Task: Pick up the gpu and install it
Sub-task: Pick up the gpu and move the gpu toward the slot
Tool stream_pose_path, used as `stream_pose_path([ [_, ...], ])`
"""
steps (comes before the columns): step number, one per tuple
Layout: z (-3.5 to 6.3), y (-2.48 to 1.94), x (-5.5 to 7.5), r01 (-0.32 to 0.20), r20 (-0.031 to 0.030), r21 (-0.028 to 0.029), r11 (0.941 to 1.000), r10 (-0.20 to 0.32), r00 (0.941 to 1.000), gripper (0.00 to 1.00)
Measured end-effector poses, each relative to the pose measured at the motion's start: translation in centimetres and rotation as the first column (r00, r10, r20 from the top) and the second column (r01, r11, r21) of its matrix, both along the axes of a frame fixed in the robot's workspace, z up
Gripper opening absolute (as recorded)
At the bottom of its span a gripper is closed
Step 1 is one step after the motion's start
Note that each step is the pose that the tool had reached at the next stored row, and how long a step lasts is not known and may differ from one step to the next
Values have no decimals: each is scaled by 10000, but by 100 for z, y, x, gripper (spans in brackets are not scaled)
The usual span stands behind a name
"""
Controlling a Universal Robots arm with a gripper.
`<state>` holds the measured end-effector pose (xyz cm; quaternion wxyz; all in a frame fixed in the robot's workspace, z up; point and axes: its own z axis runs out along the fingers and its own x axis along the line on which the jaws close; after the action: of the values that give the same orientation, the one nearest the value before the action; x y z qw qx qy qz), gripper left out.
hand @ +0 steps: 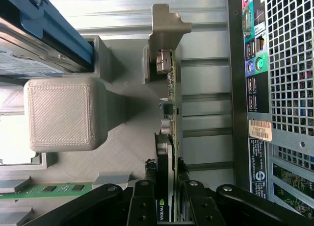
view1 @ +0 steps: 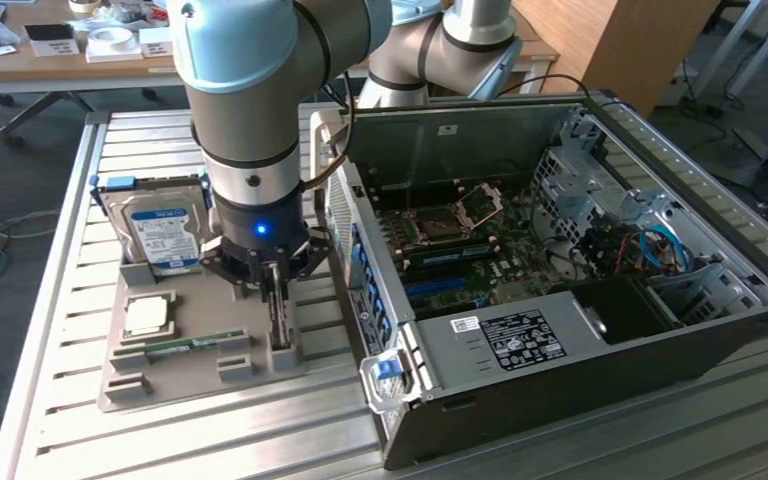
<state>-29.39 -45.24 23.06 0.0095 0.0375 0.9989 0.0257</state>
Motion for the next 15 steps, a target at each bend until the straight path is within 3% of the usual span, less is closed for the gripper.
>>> stream_pose_path([
  [15,0,0,0,0,0,0,10000,0,10000,27],
])
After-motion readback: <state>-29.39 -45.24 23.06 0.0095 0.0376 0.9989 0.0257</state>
